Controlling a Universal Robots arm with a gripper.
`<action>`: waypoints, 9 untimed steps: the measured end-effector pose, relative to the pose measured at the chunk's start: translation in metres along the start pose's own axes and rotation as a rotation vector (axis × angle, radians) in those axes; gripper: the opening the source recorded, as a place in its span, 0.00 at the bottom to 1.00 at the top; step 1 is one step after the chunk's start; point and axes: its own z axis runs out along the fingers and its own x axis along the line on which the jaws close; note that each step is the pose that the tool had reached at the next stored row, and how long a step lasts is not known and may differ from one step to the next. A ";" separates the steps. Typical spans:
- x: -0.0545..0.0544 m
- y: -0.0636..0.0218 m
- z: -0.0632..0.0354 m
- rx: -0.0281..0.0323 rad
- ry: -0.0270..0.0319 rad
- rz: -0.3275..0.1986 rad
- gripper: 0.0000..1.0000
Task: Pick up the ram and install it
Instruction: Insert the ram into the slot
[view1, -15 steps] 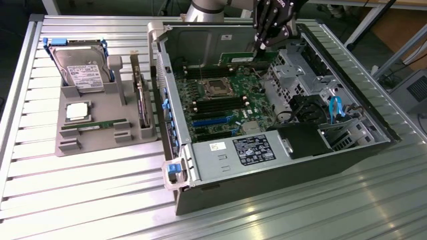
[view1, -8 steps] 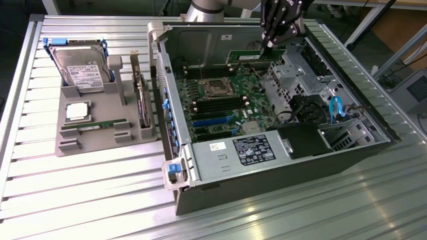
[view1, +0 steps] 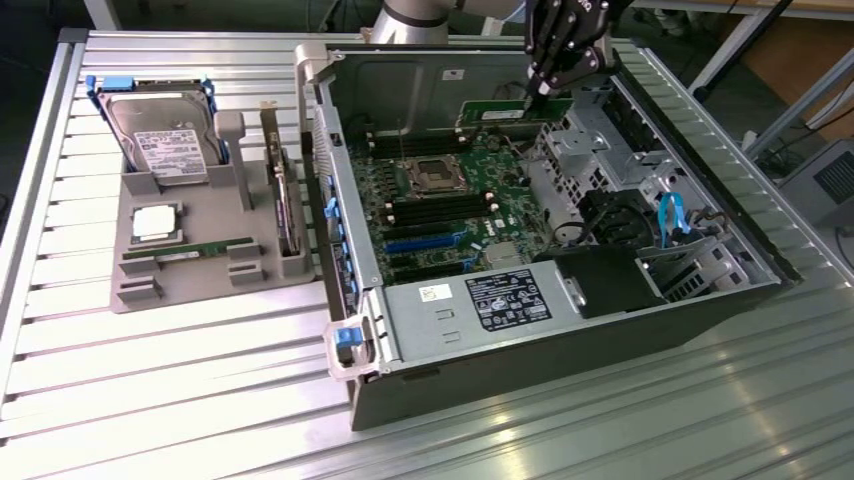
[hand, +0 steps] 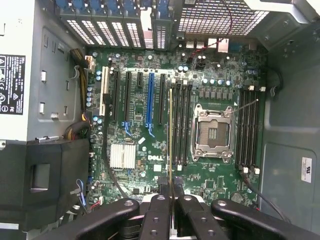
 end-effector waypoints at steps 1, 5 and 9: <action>0.000 0.0001 0.0006 0.0001 -0.0002 0.000 0.12; 0.000 0.0018 0.0027 0.0000 -0.0002 0.000 0.12; 0.000 0.0033 0.0047 0.0000 -0.0002 0.000 0.12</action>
